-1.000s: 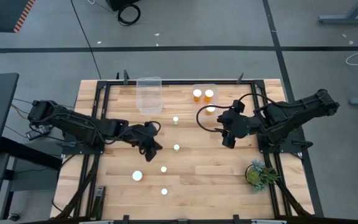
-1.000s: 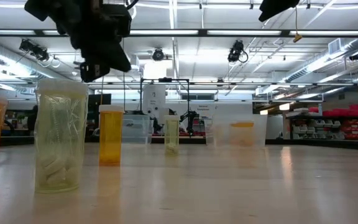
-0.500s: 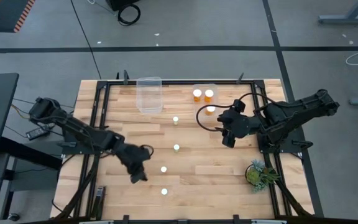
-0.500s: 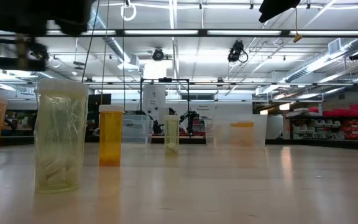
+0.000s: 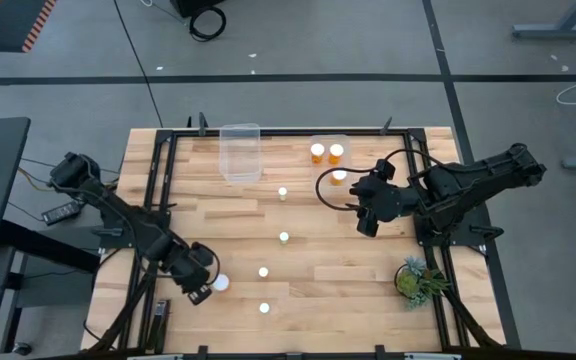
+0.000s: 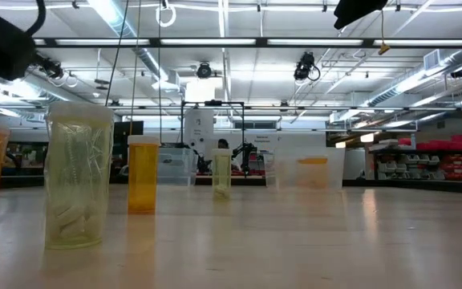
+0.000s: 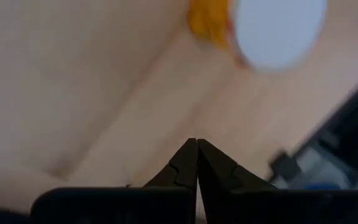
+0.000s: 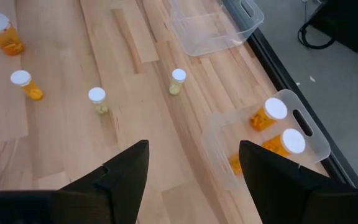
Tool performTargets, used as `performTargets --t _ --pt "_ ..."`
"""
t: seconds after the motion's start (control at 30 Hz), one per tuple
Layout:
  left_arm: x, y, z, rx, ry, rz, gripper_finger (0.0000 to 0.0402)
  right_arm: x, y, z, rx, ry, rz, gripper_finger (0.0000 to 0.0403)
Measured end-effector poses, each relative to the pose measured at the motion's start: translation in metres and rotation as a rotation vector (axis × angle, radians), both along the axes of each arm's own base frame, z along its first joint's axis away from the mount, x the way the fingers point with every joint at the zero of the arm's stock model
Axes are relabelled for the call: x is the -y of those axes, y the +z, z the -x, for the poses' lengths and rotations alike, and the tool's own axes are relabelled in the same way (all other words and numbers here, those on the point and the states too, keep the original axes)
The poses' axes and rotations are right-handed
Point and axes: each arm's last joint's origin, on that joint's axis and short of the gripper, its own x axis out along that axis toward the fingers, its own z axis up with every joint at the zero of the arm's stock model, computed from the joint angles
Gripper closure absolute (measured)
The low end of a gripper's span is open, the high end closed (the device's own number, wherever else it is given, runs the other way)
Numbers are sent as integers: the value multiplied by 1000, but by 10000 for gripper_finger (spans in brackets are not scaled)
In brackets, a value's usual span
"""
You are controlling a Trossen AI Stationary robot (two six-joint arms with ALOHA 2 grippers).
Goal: Pick and place medicine bottles into bin by pill shape (circle, oval)
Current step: Put the large orange pill bottle into the right transparent bin
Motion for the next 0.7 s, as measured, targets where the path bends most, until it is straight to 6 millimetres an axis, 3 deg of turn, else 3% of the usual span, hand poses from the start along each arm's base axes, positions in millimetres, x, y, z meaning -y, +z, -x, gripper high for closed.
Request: performTargets --t 0.3,0.7 --pt "4 -16 -8 1 15 -95 395 0 0 0 0 -1 0 146" --pt "10 -34 -35 110 -63 -70 389 0 0 0 1 -3 -3 146"
